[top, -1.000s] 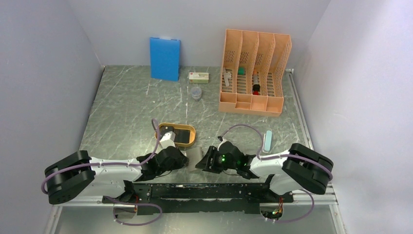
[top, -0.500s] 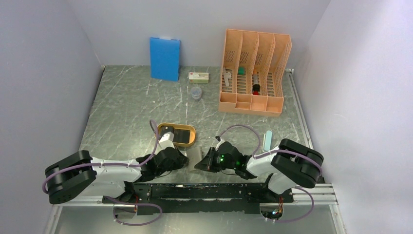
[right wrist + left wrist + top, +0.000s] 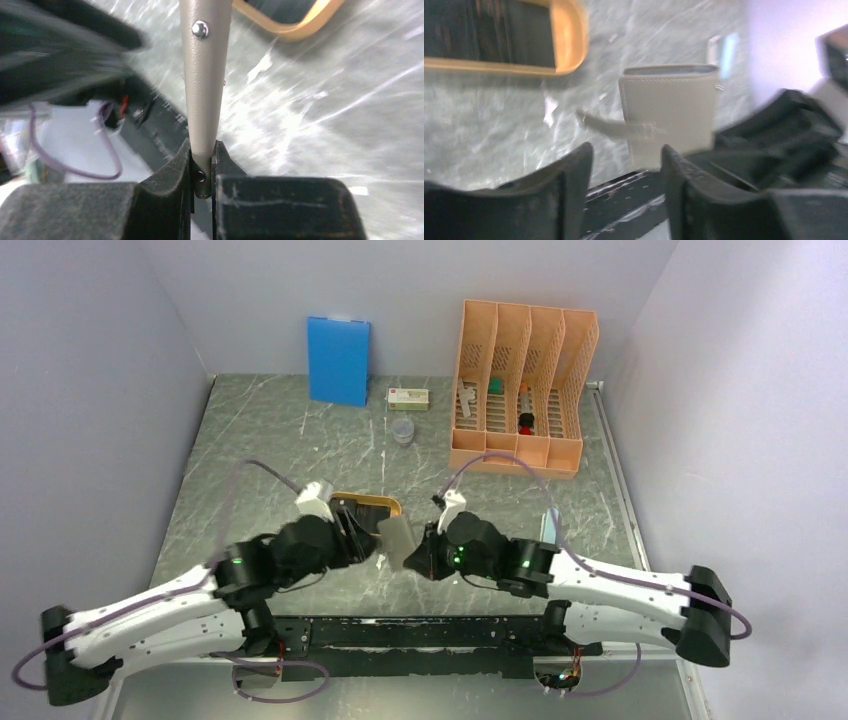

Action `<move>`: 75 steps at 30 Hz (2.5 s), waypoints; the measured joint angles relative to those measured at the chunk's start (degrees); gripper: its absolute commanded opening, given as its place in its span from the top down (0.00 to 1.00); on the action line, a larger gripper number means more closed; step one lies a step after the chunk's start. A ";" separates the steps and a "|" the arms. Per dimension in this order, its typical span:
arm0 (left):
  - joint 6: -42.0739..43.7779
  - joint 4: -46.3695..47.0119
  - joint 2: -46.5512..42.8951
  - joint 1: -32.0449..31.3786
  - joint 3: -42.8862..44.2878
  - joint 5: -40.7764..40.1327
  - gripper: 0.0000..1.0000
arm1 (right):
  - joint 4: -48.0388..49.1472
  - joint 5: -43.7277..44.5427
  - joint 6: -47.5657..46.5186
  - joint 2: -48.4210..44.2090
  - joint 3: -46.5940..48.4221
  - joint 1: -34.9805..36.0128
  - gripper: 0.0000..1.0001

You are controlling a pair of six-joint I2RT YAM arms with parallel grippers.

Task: Put the credit cards into the card holder
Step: Close the card holder.

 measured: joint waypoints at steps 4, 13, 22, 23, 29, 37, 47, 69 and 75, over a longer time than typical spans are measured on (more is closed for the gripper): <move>2.82 -9.09 -6.10 -0.04 17.44 -5.29 0.32 | -13.57 14.10 -12.61 -3.67 11.04 0.22 1.00; 9.66 -11.76 3.96 -0.04 39.93 -10.27 0.26 | 3.43 48.06 -56.89 -4.26 12.94 0.68 1.00; 15.69 -4.00 9.46 -0.07 40.13 -7.04 0.12 | 56.33 57.29 -111.16 2.69 2.43 5.42 1.00; 16.50 -2.75 9.42 -0.07 40.63 -6.91 0.11 | 61.64 56.70 -116.50 3.34 1.53 6.01 1.00; 19.61 3.28 8.37 -0.07 41.68 -5.51 0.03 | 78.79 51.98 -137.28 4.59 -0.31 8.41 1.00; 21.14 13.46 7.02 -0.07 35.15 0.22 0.03 | 86.51 50.80 -147.47 7.39 -1.11 11.76 1.00; 23.12 24.28 10.62 -0.07 32.39 6.10 0.05 | 87.10 50.90 -149.33 8.76 -1.01 12.24 1.00; 24.30 30.62 15.91 -0.09 32.06 -1.99 0.58 | 87.62 53.02 -149.46 10.43 1.68 14.19 1.00; 22.82 30.91 16.74 -0.11 32.06 -3.08 0.64 | 88.85 55.06 -150.62 11.85 2.25 14.51 1.00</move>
